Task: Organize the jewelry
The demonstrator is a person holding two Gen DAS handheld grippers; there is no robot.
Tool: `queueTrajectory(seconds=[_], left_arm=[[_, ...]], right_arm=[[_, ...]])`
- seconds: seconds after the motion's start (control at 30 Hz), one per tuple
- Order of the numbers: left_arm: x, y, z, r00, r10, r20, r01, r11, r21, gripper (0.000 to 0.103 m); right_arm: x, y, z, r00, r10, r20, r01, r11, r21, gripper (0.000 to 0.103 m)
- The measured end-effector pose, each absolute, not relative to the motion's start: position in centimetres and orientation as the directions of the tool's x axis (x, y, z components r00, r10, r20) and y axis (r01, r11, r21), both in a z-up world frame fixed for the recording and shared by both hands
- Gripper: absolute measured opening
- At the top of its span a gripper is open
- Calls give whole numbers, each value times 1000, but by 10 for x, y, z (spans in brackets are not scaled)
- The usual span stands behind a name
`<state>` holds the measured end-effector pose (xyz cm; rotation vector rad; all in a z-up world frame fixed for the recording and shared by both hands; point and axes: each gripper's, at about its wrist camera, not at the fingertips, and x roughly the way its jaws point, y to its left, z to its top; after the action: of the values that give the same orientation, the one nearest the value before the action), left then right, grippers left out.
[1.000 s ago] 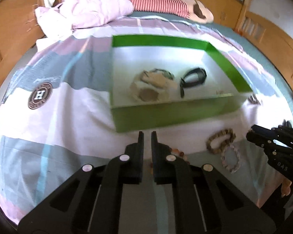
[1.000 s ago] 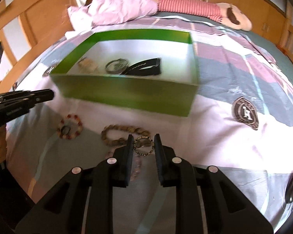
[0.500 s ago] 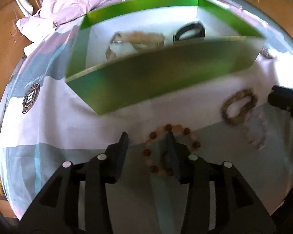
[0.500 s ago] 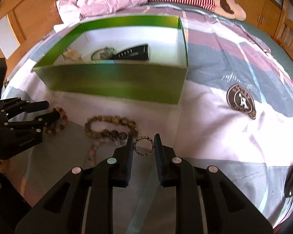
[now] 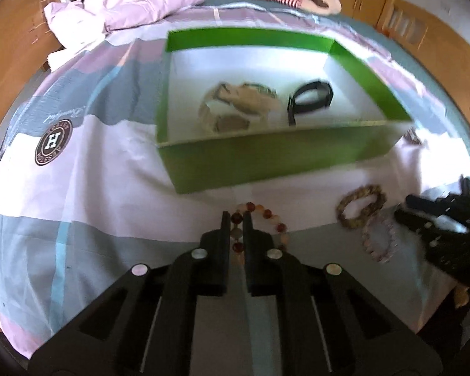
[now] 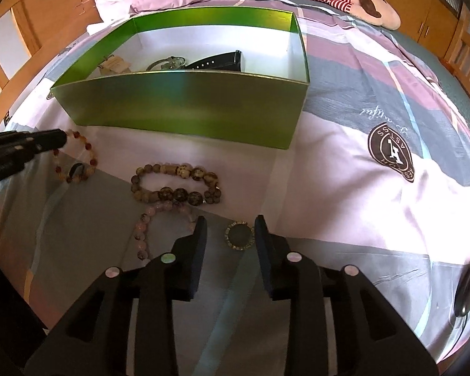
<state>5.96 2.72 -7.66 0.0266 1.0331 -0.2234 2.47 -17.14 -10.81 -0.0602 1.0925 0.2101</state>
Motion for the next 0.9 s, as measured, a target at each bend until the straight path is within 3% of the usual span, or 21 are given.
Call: queueTrajectory(seconds=[0.27, 0.47, 0.53, 0.57, 0.9], left_arm=[[59, 38, -61, 511, -220, -831, 179, 973, -148, 8], [57, 38, -60, 513, -220, -829, 183, 972, -145, 8], [56, 36, -60, 516, -210, -830, 184, 974, -133, 8], [55, 35, -61, 519, -203, -831, 185, 975, -122, 8], [44, 33, -30, 585, -182, -791, 193, 978, -82, 8]], right_arm=[[22, -144, -109, 415, 201, -887, -300, 951, 75, 31], [22, -135, -120, 392, 160, -906, -314, 949, 32, 31], [22, -135, -119, 393, 176, -903, -319, 947, 45, 11], [21, -135, -116, 398, 179, -900, -324, 945, 45, 8], [12, -155, -42, 569, 262, -780, -299, 949, 101, 8]])
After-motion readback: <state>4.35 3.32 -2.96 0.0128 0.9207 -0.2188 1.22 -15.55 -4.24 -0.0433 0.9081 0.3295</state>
